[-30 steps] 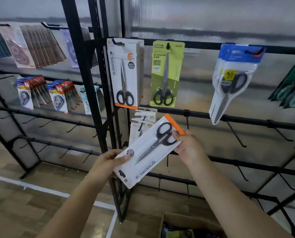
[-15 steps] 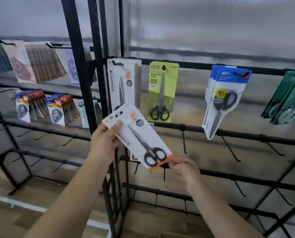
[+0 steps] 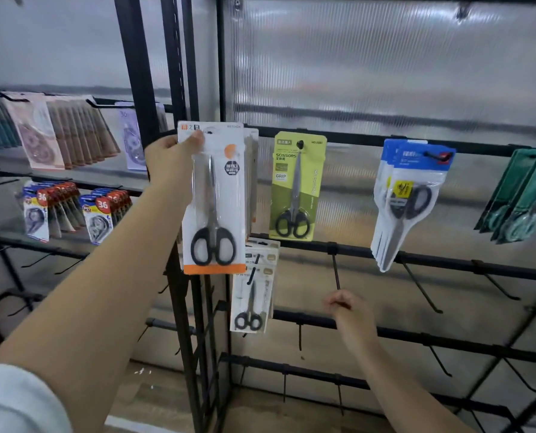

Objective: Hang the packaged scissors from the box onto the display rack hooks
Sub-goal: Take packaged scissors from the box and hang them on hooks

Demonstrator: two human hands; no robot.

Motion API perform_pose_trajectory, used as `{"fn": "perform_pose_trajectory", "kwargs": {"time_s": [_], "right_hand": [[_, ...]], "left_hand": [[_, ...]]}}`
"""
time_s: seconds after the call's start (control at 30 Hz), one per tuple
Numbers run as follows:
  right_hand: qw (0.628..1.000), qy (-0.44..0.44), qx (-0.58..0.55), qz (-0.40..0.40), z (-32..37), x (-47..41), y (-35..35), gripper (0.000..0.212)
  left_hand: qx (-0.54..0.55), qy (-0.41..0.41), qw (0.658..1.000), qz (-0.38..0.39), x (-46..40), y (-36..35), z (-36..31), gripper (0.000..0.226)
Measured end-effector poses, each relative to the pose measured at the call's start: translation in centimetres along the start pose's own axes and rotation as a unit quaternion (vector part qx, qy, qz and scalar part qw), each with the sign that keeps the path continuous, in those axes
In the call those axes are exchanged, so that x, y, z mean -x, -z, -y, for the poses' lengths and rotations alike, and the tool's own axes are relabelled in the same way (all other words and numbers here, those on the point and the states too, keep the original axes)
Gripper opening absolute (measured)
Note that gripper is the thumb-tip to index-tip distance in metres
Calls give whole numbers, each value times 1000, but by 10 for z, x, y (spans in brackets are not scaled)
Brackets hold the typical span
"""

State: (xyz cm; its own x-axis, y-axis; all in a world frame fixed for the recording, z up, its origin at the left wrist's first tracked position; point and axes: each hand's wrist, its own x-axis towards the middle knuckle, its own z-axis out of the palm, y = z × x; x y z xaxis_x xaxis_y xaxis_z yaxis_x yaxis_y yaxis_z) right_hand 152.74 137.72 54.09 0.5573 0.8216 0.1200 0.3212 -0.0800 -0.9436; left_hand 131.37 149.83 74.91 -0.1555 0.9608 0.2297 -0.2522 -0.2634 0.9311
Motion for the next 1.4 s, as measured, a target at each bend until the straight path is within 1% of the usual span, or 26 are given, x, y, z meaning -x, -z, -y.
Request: {"fn": "perform_pose_trajectory", "kwargs": {"time_s": [0.07,0.17,0.33,0.47,0.57,0.67,0.77,0.9,0.93,0.97,1.03,1.07,1.17,1.27,1.3,1.33,1.4], "right_hand": [[1000,11,18,4,-2,1,0,25],[999,20,46,3,-6,2,-1,27],[999,22,32,12,-5,7,-7,30],[1000,23,6,14,-3,9,-10,30],[1000,24,-6,15,-2,10,-9,31],[1000,27,-2,16,-1,10,-7,30],[1000,22,6,18,-3,11,-7,32],[998,33,45,28,-6,18,-4,36],[997,36,55,30,-8,20,-3,37],[997,39,65,32,-9,22,-2,37],[994,49,86,38,-14,26,-1,35],[993,55,98,40,-17,28,0,34],[991,57,112,42,-31,35,1,33],[989,26,134,64,-52,45,1,26],[987,13,142,72,-61,48,1,24],[986,1,147,76,-70,52,2,22],[984,-19,159,72,-89,60,2,21]], "left_hand": [[-5,11,1000,0,-3,-2,-2,12],[-9,12,1000,3,-6,1,-2,16],[-17,15,1000,8,-7,2,-3,19],[-26,36,999,-10,-9,4,7,13],[-40,43,998,-14,-15,-2,12,26],[-57,59,997,-15,-26,-11,13,32],[-99,69,993,-14,-37,-16,19,33],[-176,35,984,-1,-38,-10,43,20],[-187,33,982,4,-37,-6,52,24],[-200,36,979,7,-35,-2,63,33],[-239,28,970,12,-25,10,84,46],[-263,9,965,18,-16,17,94,46],[-342,-85,935,44,20,36,118,36],[-386,-190,899,84,53,52,144,22],[-404,-212,883,107,61,57,154,21],[-422,-219,870,132,69,60,165,22],[-455,-203,850,171,85,65,186,23]]}}
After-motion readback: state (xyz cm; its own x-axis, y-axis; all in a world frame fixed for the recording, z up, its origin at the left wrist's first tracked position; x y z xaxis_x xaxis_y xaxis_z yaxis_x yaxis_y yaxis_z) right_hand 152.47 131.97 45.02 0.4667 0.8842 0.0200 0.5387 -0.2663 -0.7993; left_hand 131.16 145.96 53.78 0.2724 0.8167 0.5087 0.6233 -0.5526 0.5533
